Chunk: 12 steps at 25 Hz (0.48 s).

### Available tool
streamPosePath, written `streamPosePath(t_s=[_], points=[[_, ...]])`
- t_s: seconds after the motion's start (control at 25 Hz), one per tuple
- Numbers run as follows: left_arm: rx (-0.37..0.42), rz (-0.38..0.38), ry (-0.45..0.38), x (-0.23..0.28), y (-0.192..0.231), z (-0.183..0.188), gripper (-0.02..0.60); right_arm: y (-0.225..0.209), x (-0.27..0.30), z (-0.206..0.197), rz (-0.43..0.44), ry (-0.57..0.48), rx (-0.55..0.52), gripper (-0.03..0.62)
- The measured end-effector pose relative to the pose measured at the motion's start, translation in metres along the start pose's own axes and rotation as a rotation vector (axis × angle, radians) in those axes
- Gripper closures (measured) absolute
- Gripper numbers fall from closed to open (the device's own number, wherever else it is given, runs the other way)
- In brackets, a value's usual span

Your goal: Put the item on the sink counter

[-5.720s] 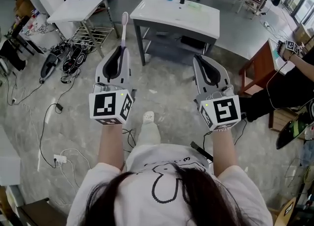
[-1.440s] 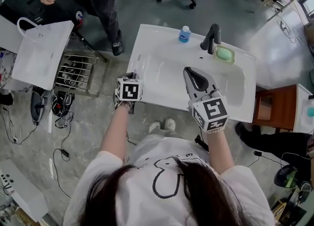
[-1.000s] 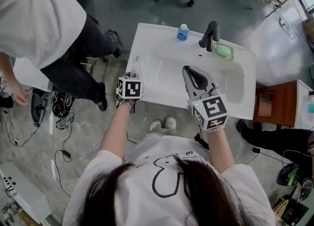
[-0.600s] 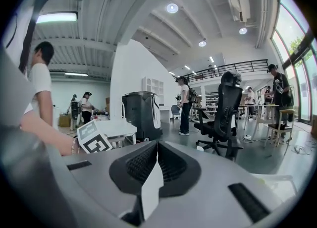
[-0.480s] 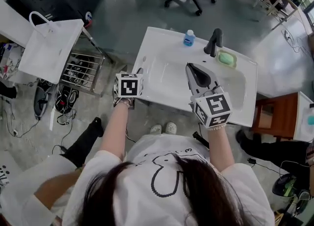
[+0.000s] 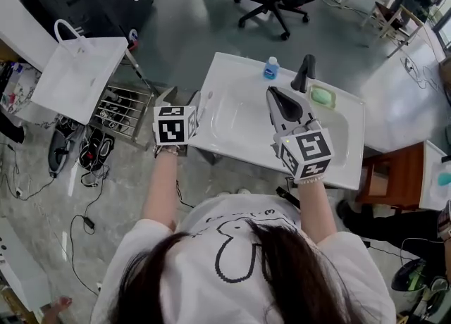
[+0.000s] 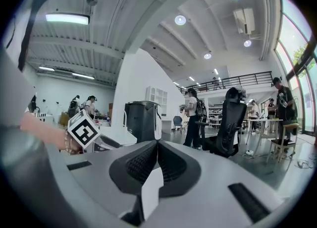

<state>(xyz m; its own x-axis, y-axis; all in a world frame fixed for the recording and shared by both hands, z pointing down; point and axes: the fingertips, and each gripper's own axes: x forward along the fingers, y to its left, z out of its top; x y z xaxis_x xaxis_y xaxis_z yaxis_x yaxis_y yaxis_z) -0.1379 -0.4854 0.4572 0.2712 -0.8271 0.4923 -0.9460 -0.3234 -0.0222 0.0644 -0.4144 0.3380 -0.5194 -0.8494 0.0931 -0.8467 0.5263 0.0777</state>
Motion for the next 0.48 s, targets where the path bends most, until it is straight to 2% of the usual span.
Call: streamPosePath(t_s=[0.28,0.48], points=[[0.043,-0.006,-0.227,-0.042,0.005,0.057,0.325,-0.002,-0.002,0.026,-0.021,-0.052,-0.034,0.565],[0.077,-0.01,-0.36,-0.074,0.01,0.089,0.327,0.0,0.0,0.038,-0.034,-0.074,-0.05,0.564]])
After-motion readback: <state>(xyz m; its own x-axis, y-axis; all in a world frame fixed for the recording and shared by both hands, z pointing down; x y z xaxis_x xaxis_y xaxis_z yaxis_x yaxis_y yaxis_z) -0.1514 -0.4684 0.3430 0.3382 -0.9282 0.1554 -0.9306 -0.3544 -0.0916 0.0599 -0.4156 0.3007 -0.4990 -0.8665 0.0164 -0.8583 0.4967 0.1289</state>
